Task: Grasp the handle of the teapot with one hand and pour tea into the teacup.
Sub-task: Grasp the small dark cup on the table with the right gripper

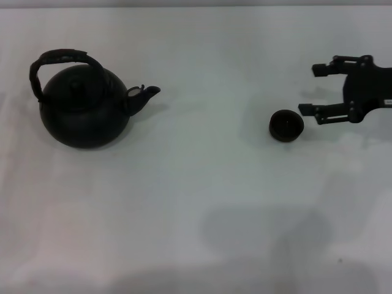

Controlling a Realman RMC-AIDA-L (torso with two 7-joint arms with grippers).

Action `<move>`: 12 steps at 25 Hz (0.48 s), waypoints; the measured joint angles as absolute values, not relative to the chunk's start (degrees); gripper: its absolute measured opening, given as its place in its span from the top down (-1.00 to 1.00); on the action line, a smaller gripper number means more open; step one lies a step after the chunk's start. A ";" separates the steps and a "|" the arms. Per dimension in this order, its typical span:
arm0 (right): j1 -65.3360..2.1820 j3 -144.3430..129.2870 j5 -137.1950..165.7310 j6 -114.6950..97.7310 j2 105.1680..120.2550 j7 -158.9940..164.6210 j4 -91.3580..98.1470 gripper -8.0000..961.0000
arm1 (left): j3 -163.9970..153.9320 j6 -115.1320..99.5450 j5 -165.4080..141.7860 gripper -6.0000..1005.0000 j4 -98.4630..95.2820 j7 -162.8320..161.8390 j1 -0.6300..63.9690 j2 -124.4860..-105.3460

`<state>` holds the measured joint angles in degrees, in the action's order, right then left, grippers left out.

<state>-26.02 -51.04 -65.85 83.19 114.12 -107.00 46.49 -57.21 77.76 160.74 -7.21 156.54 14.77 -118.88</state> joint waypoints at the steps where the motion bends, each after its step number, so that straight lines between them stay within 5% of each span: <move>1: -26.54 -51.51 -64.96 83.19 114.24 -106.54 46.67 -0.82 | -57.21 77.80 160.74 -0.63 -7.21 156.53 14.78 -118.91; 12: -29.58 -58.68 -60.73 79.37 115.28 -104.73 45.98 -0.82 | -57.22 77.69 160.75 -0.63 -6.80 156.44 14.85 -119.18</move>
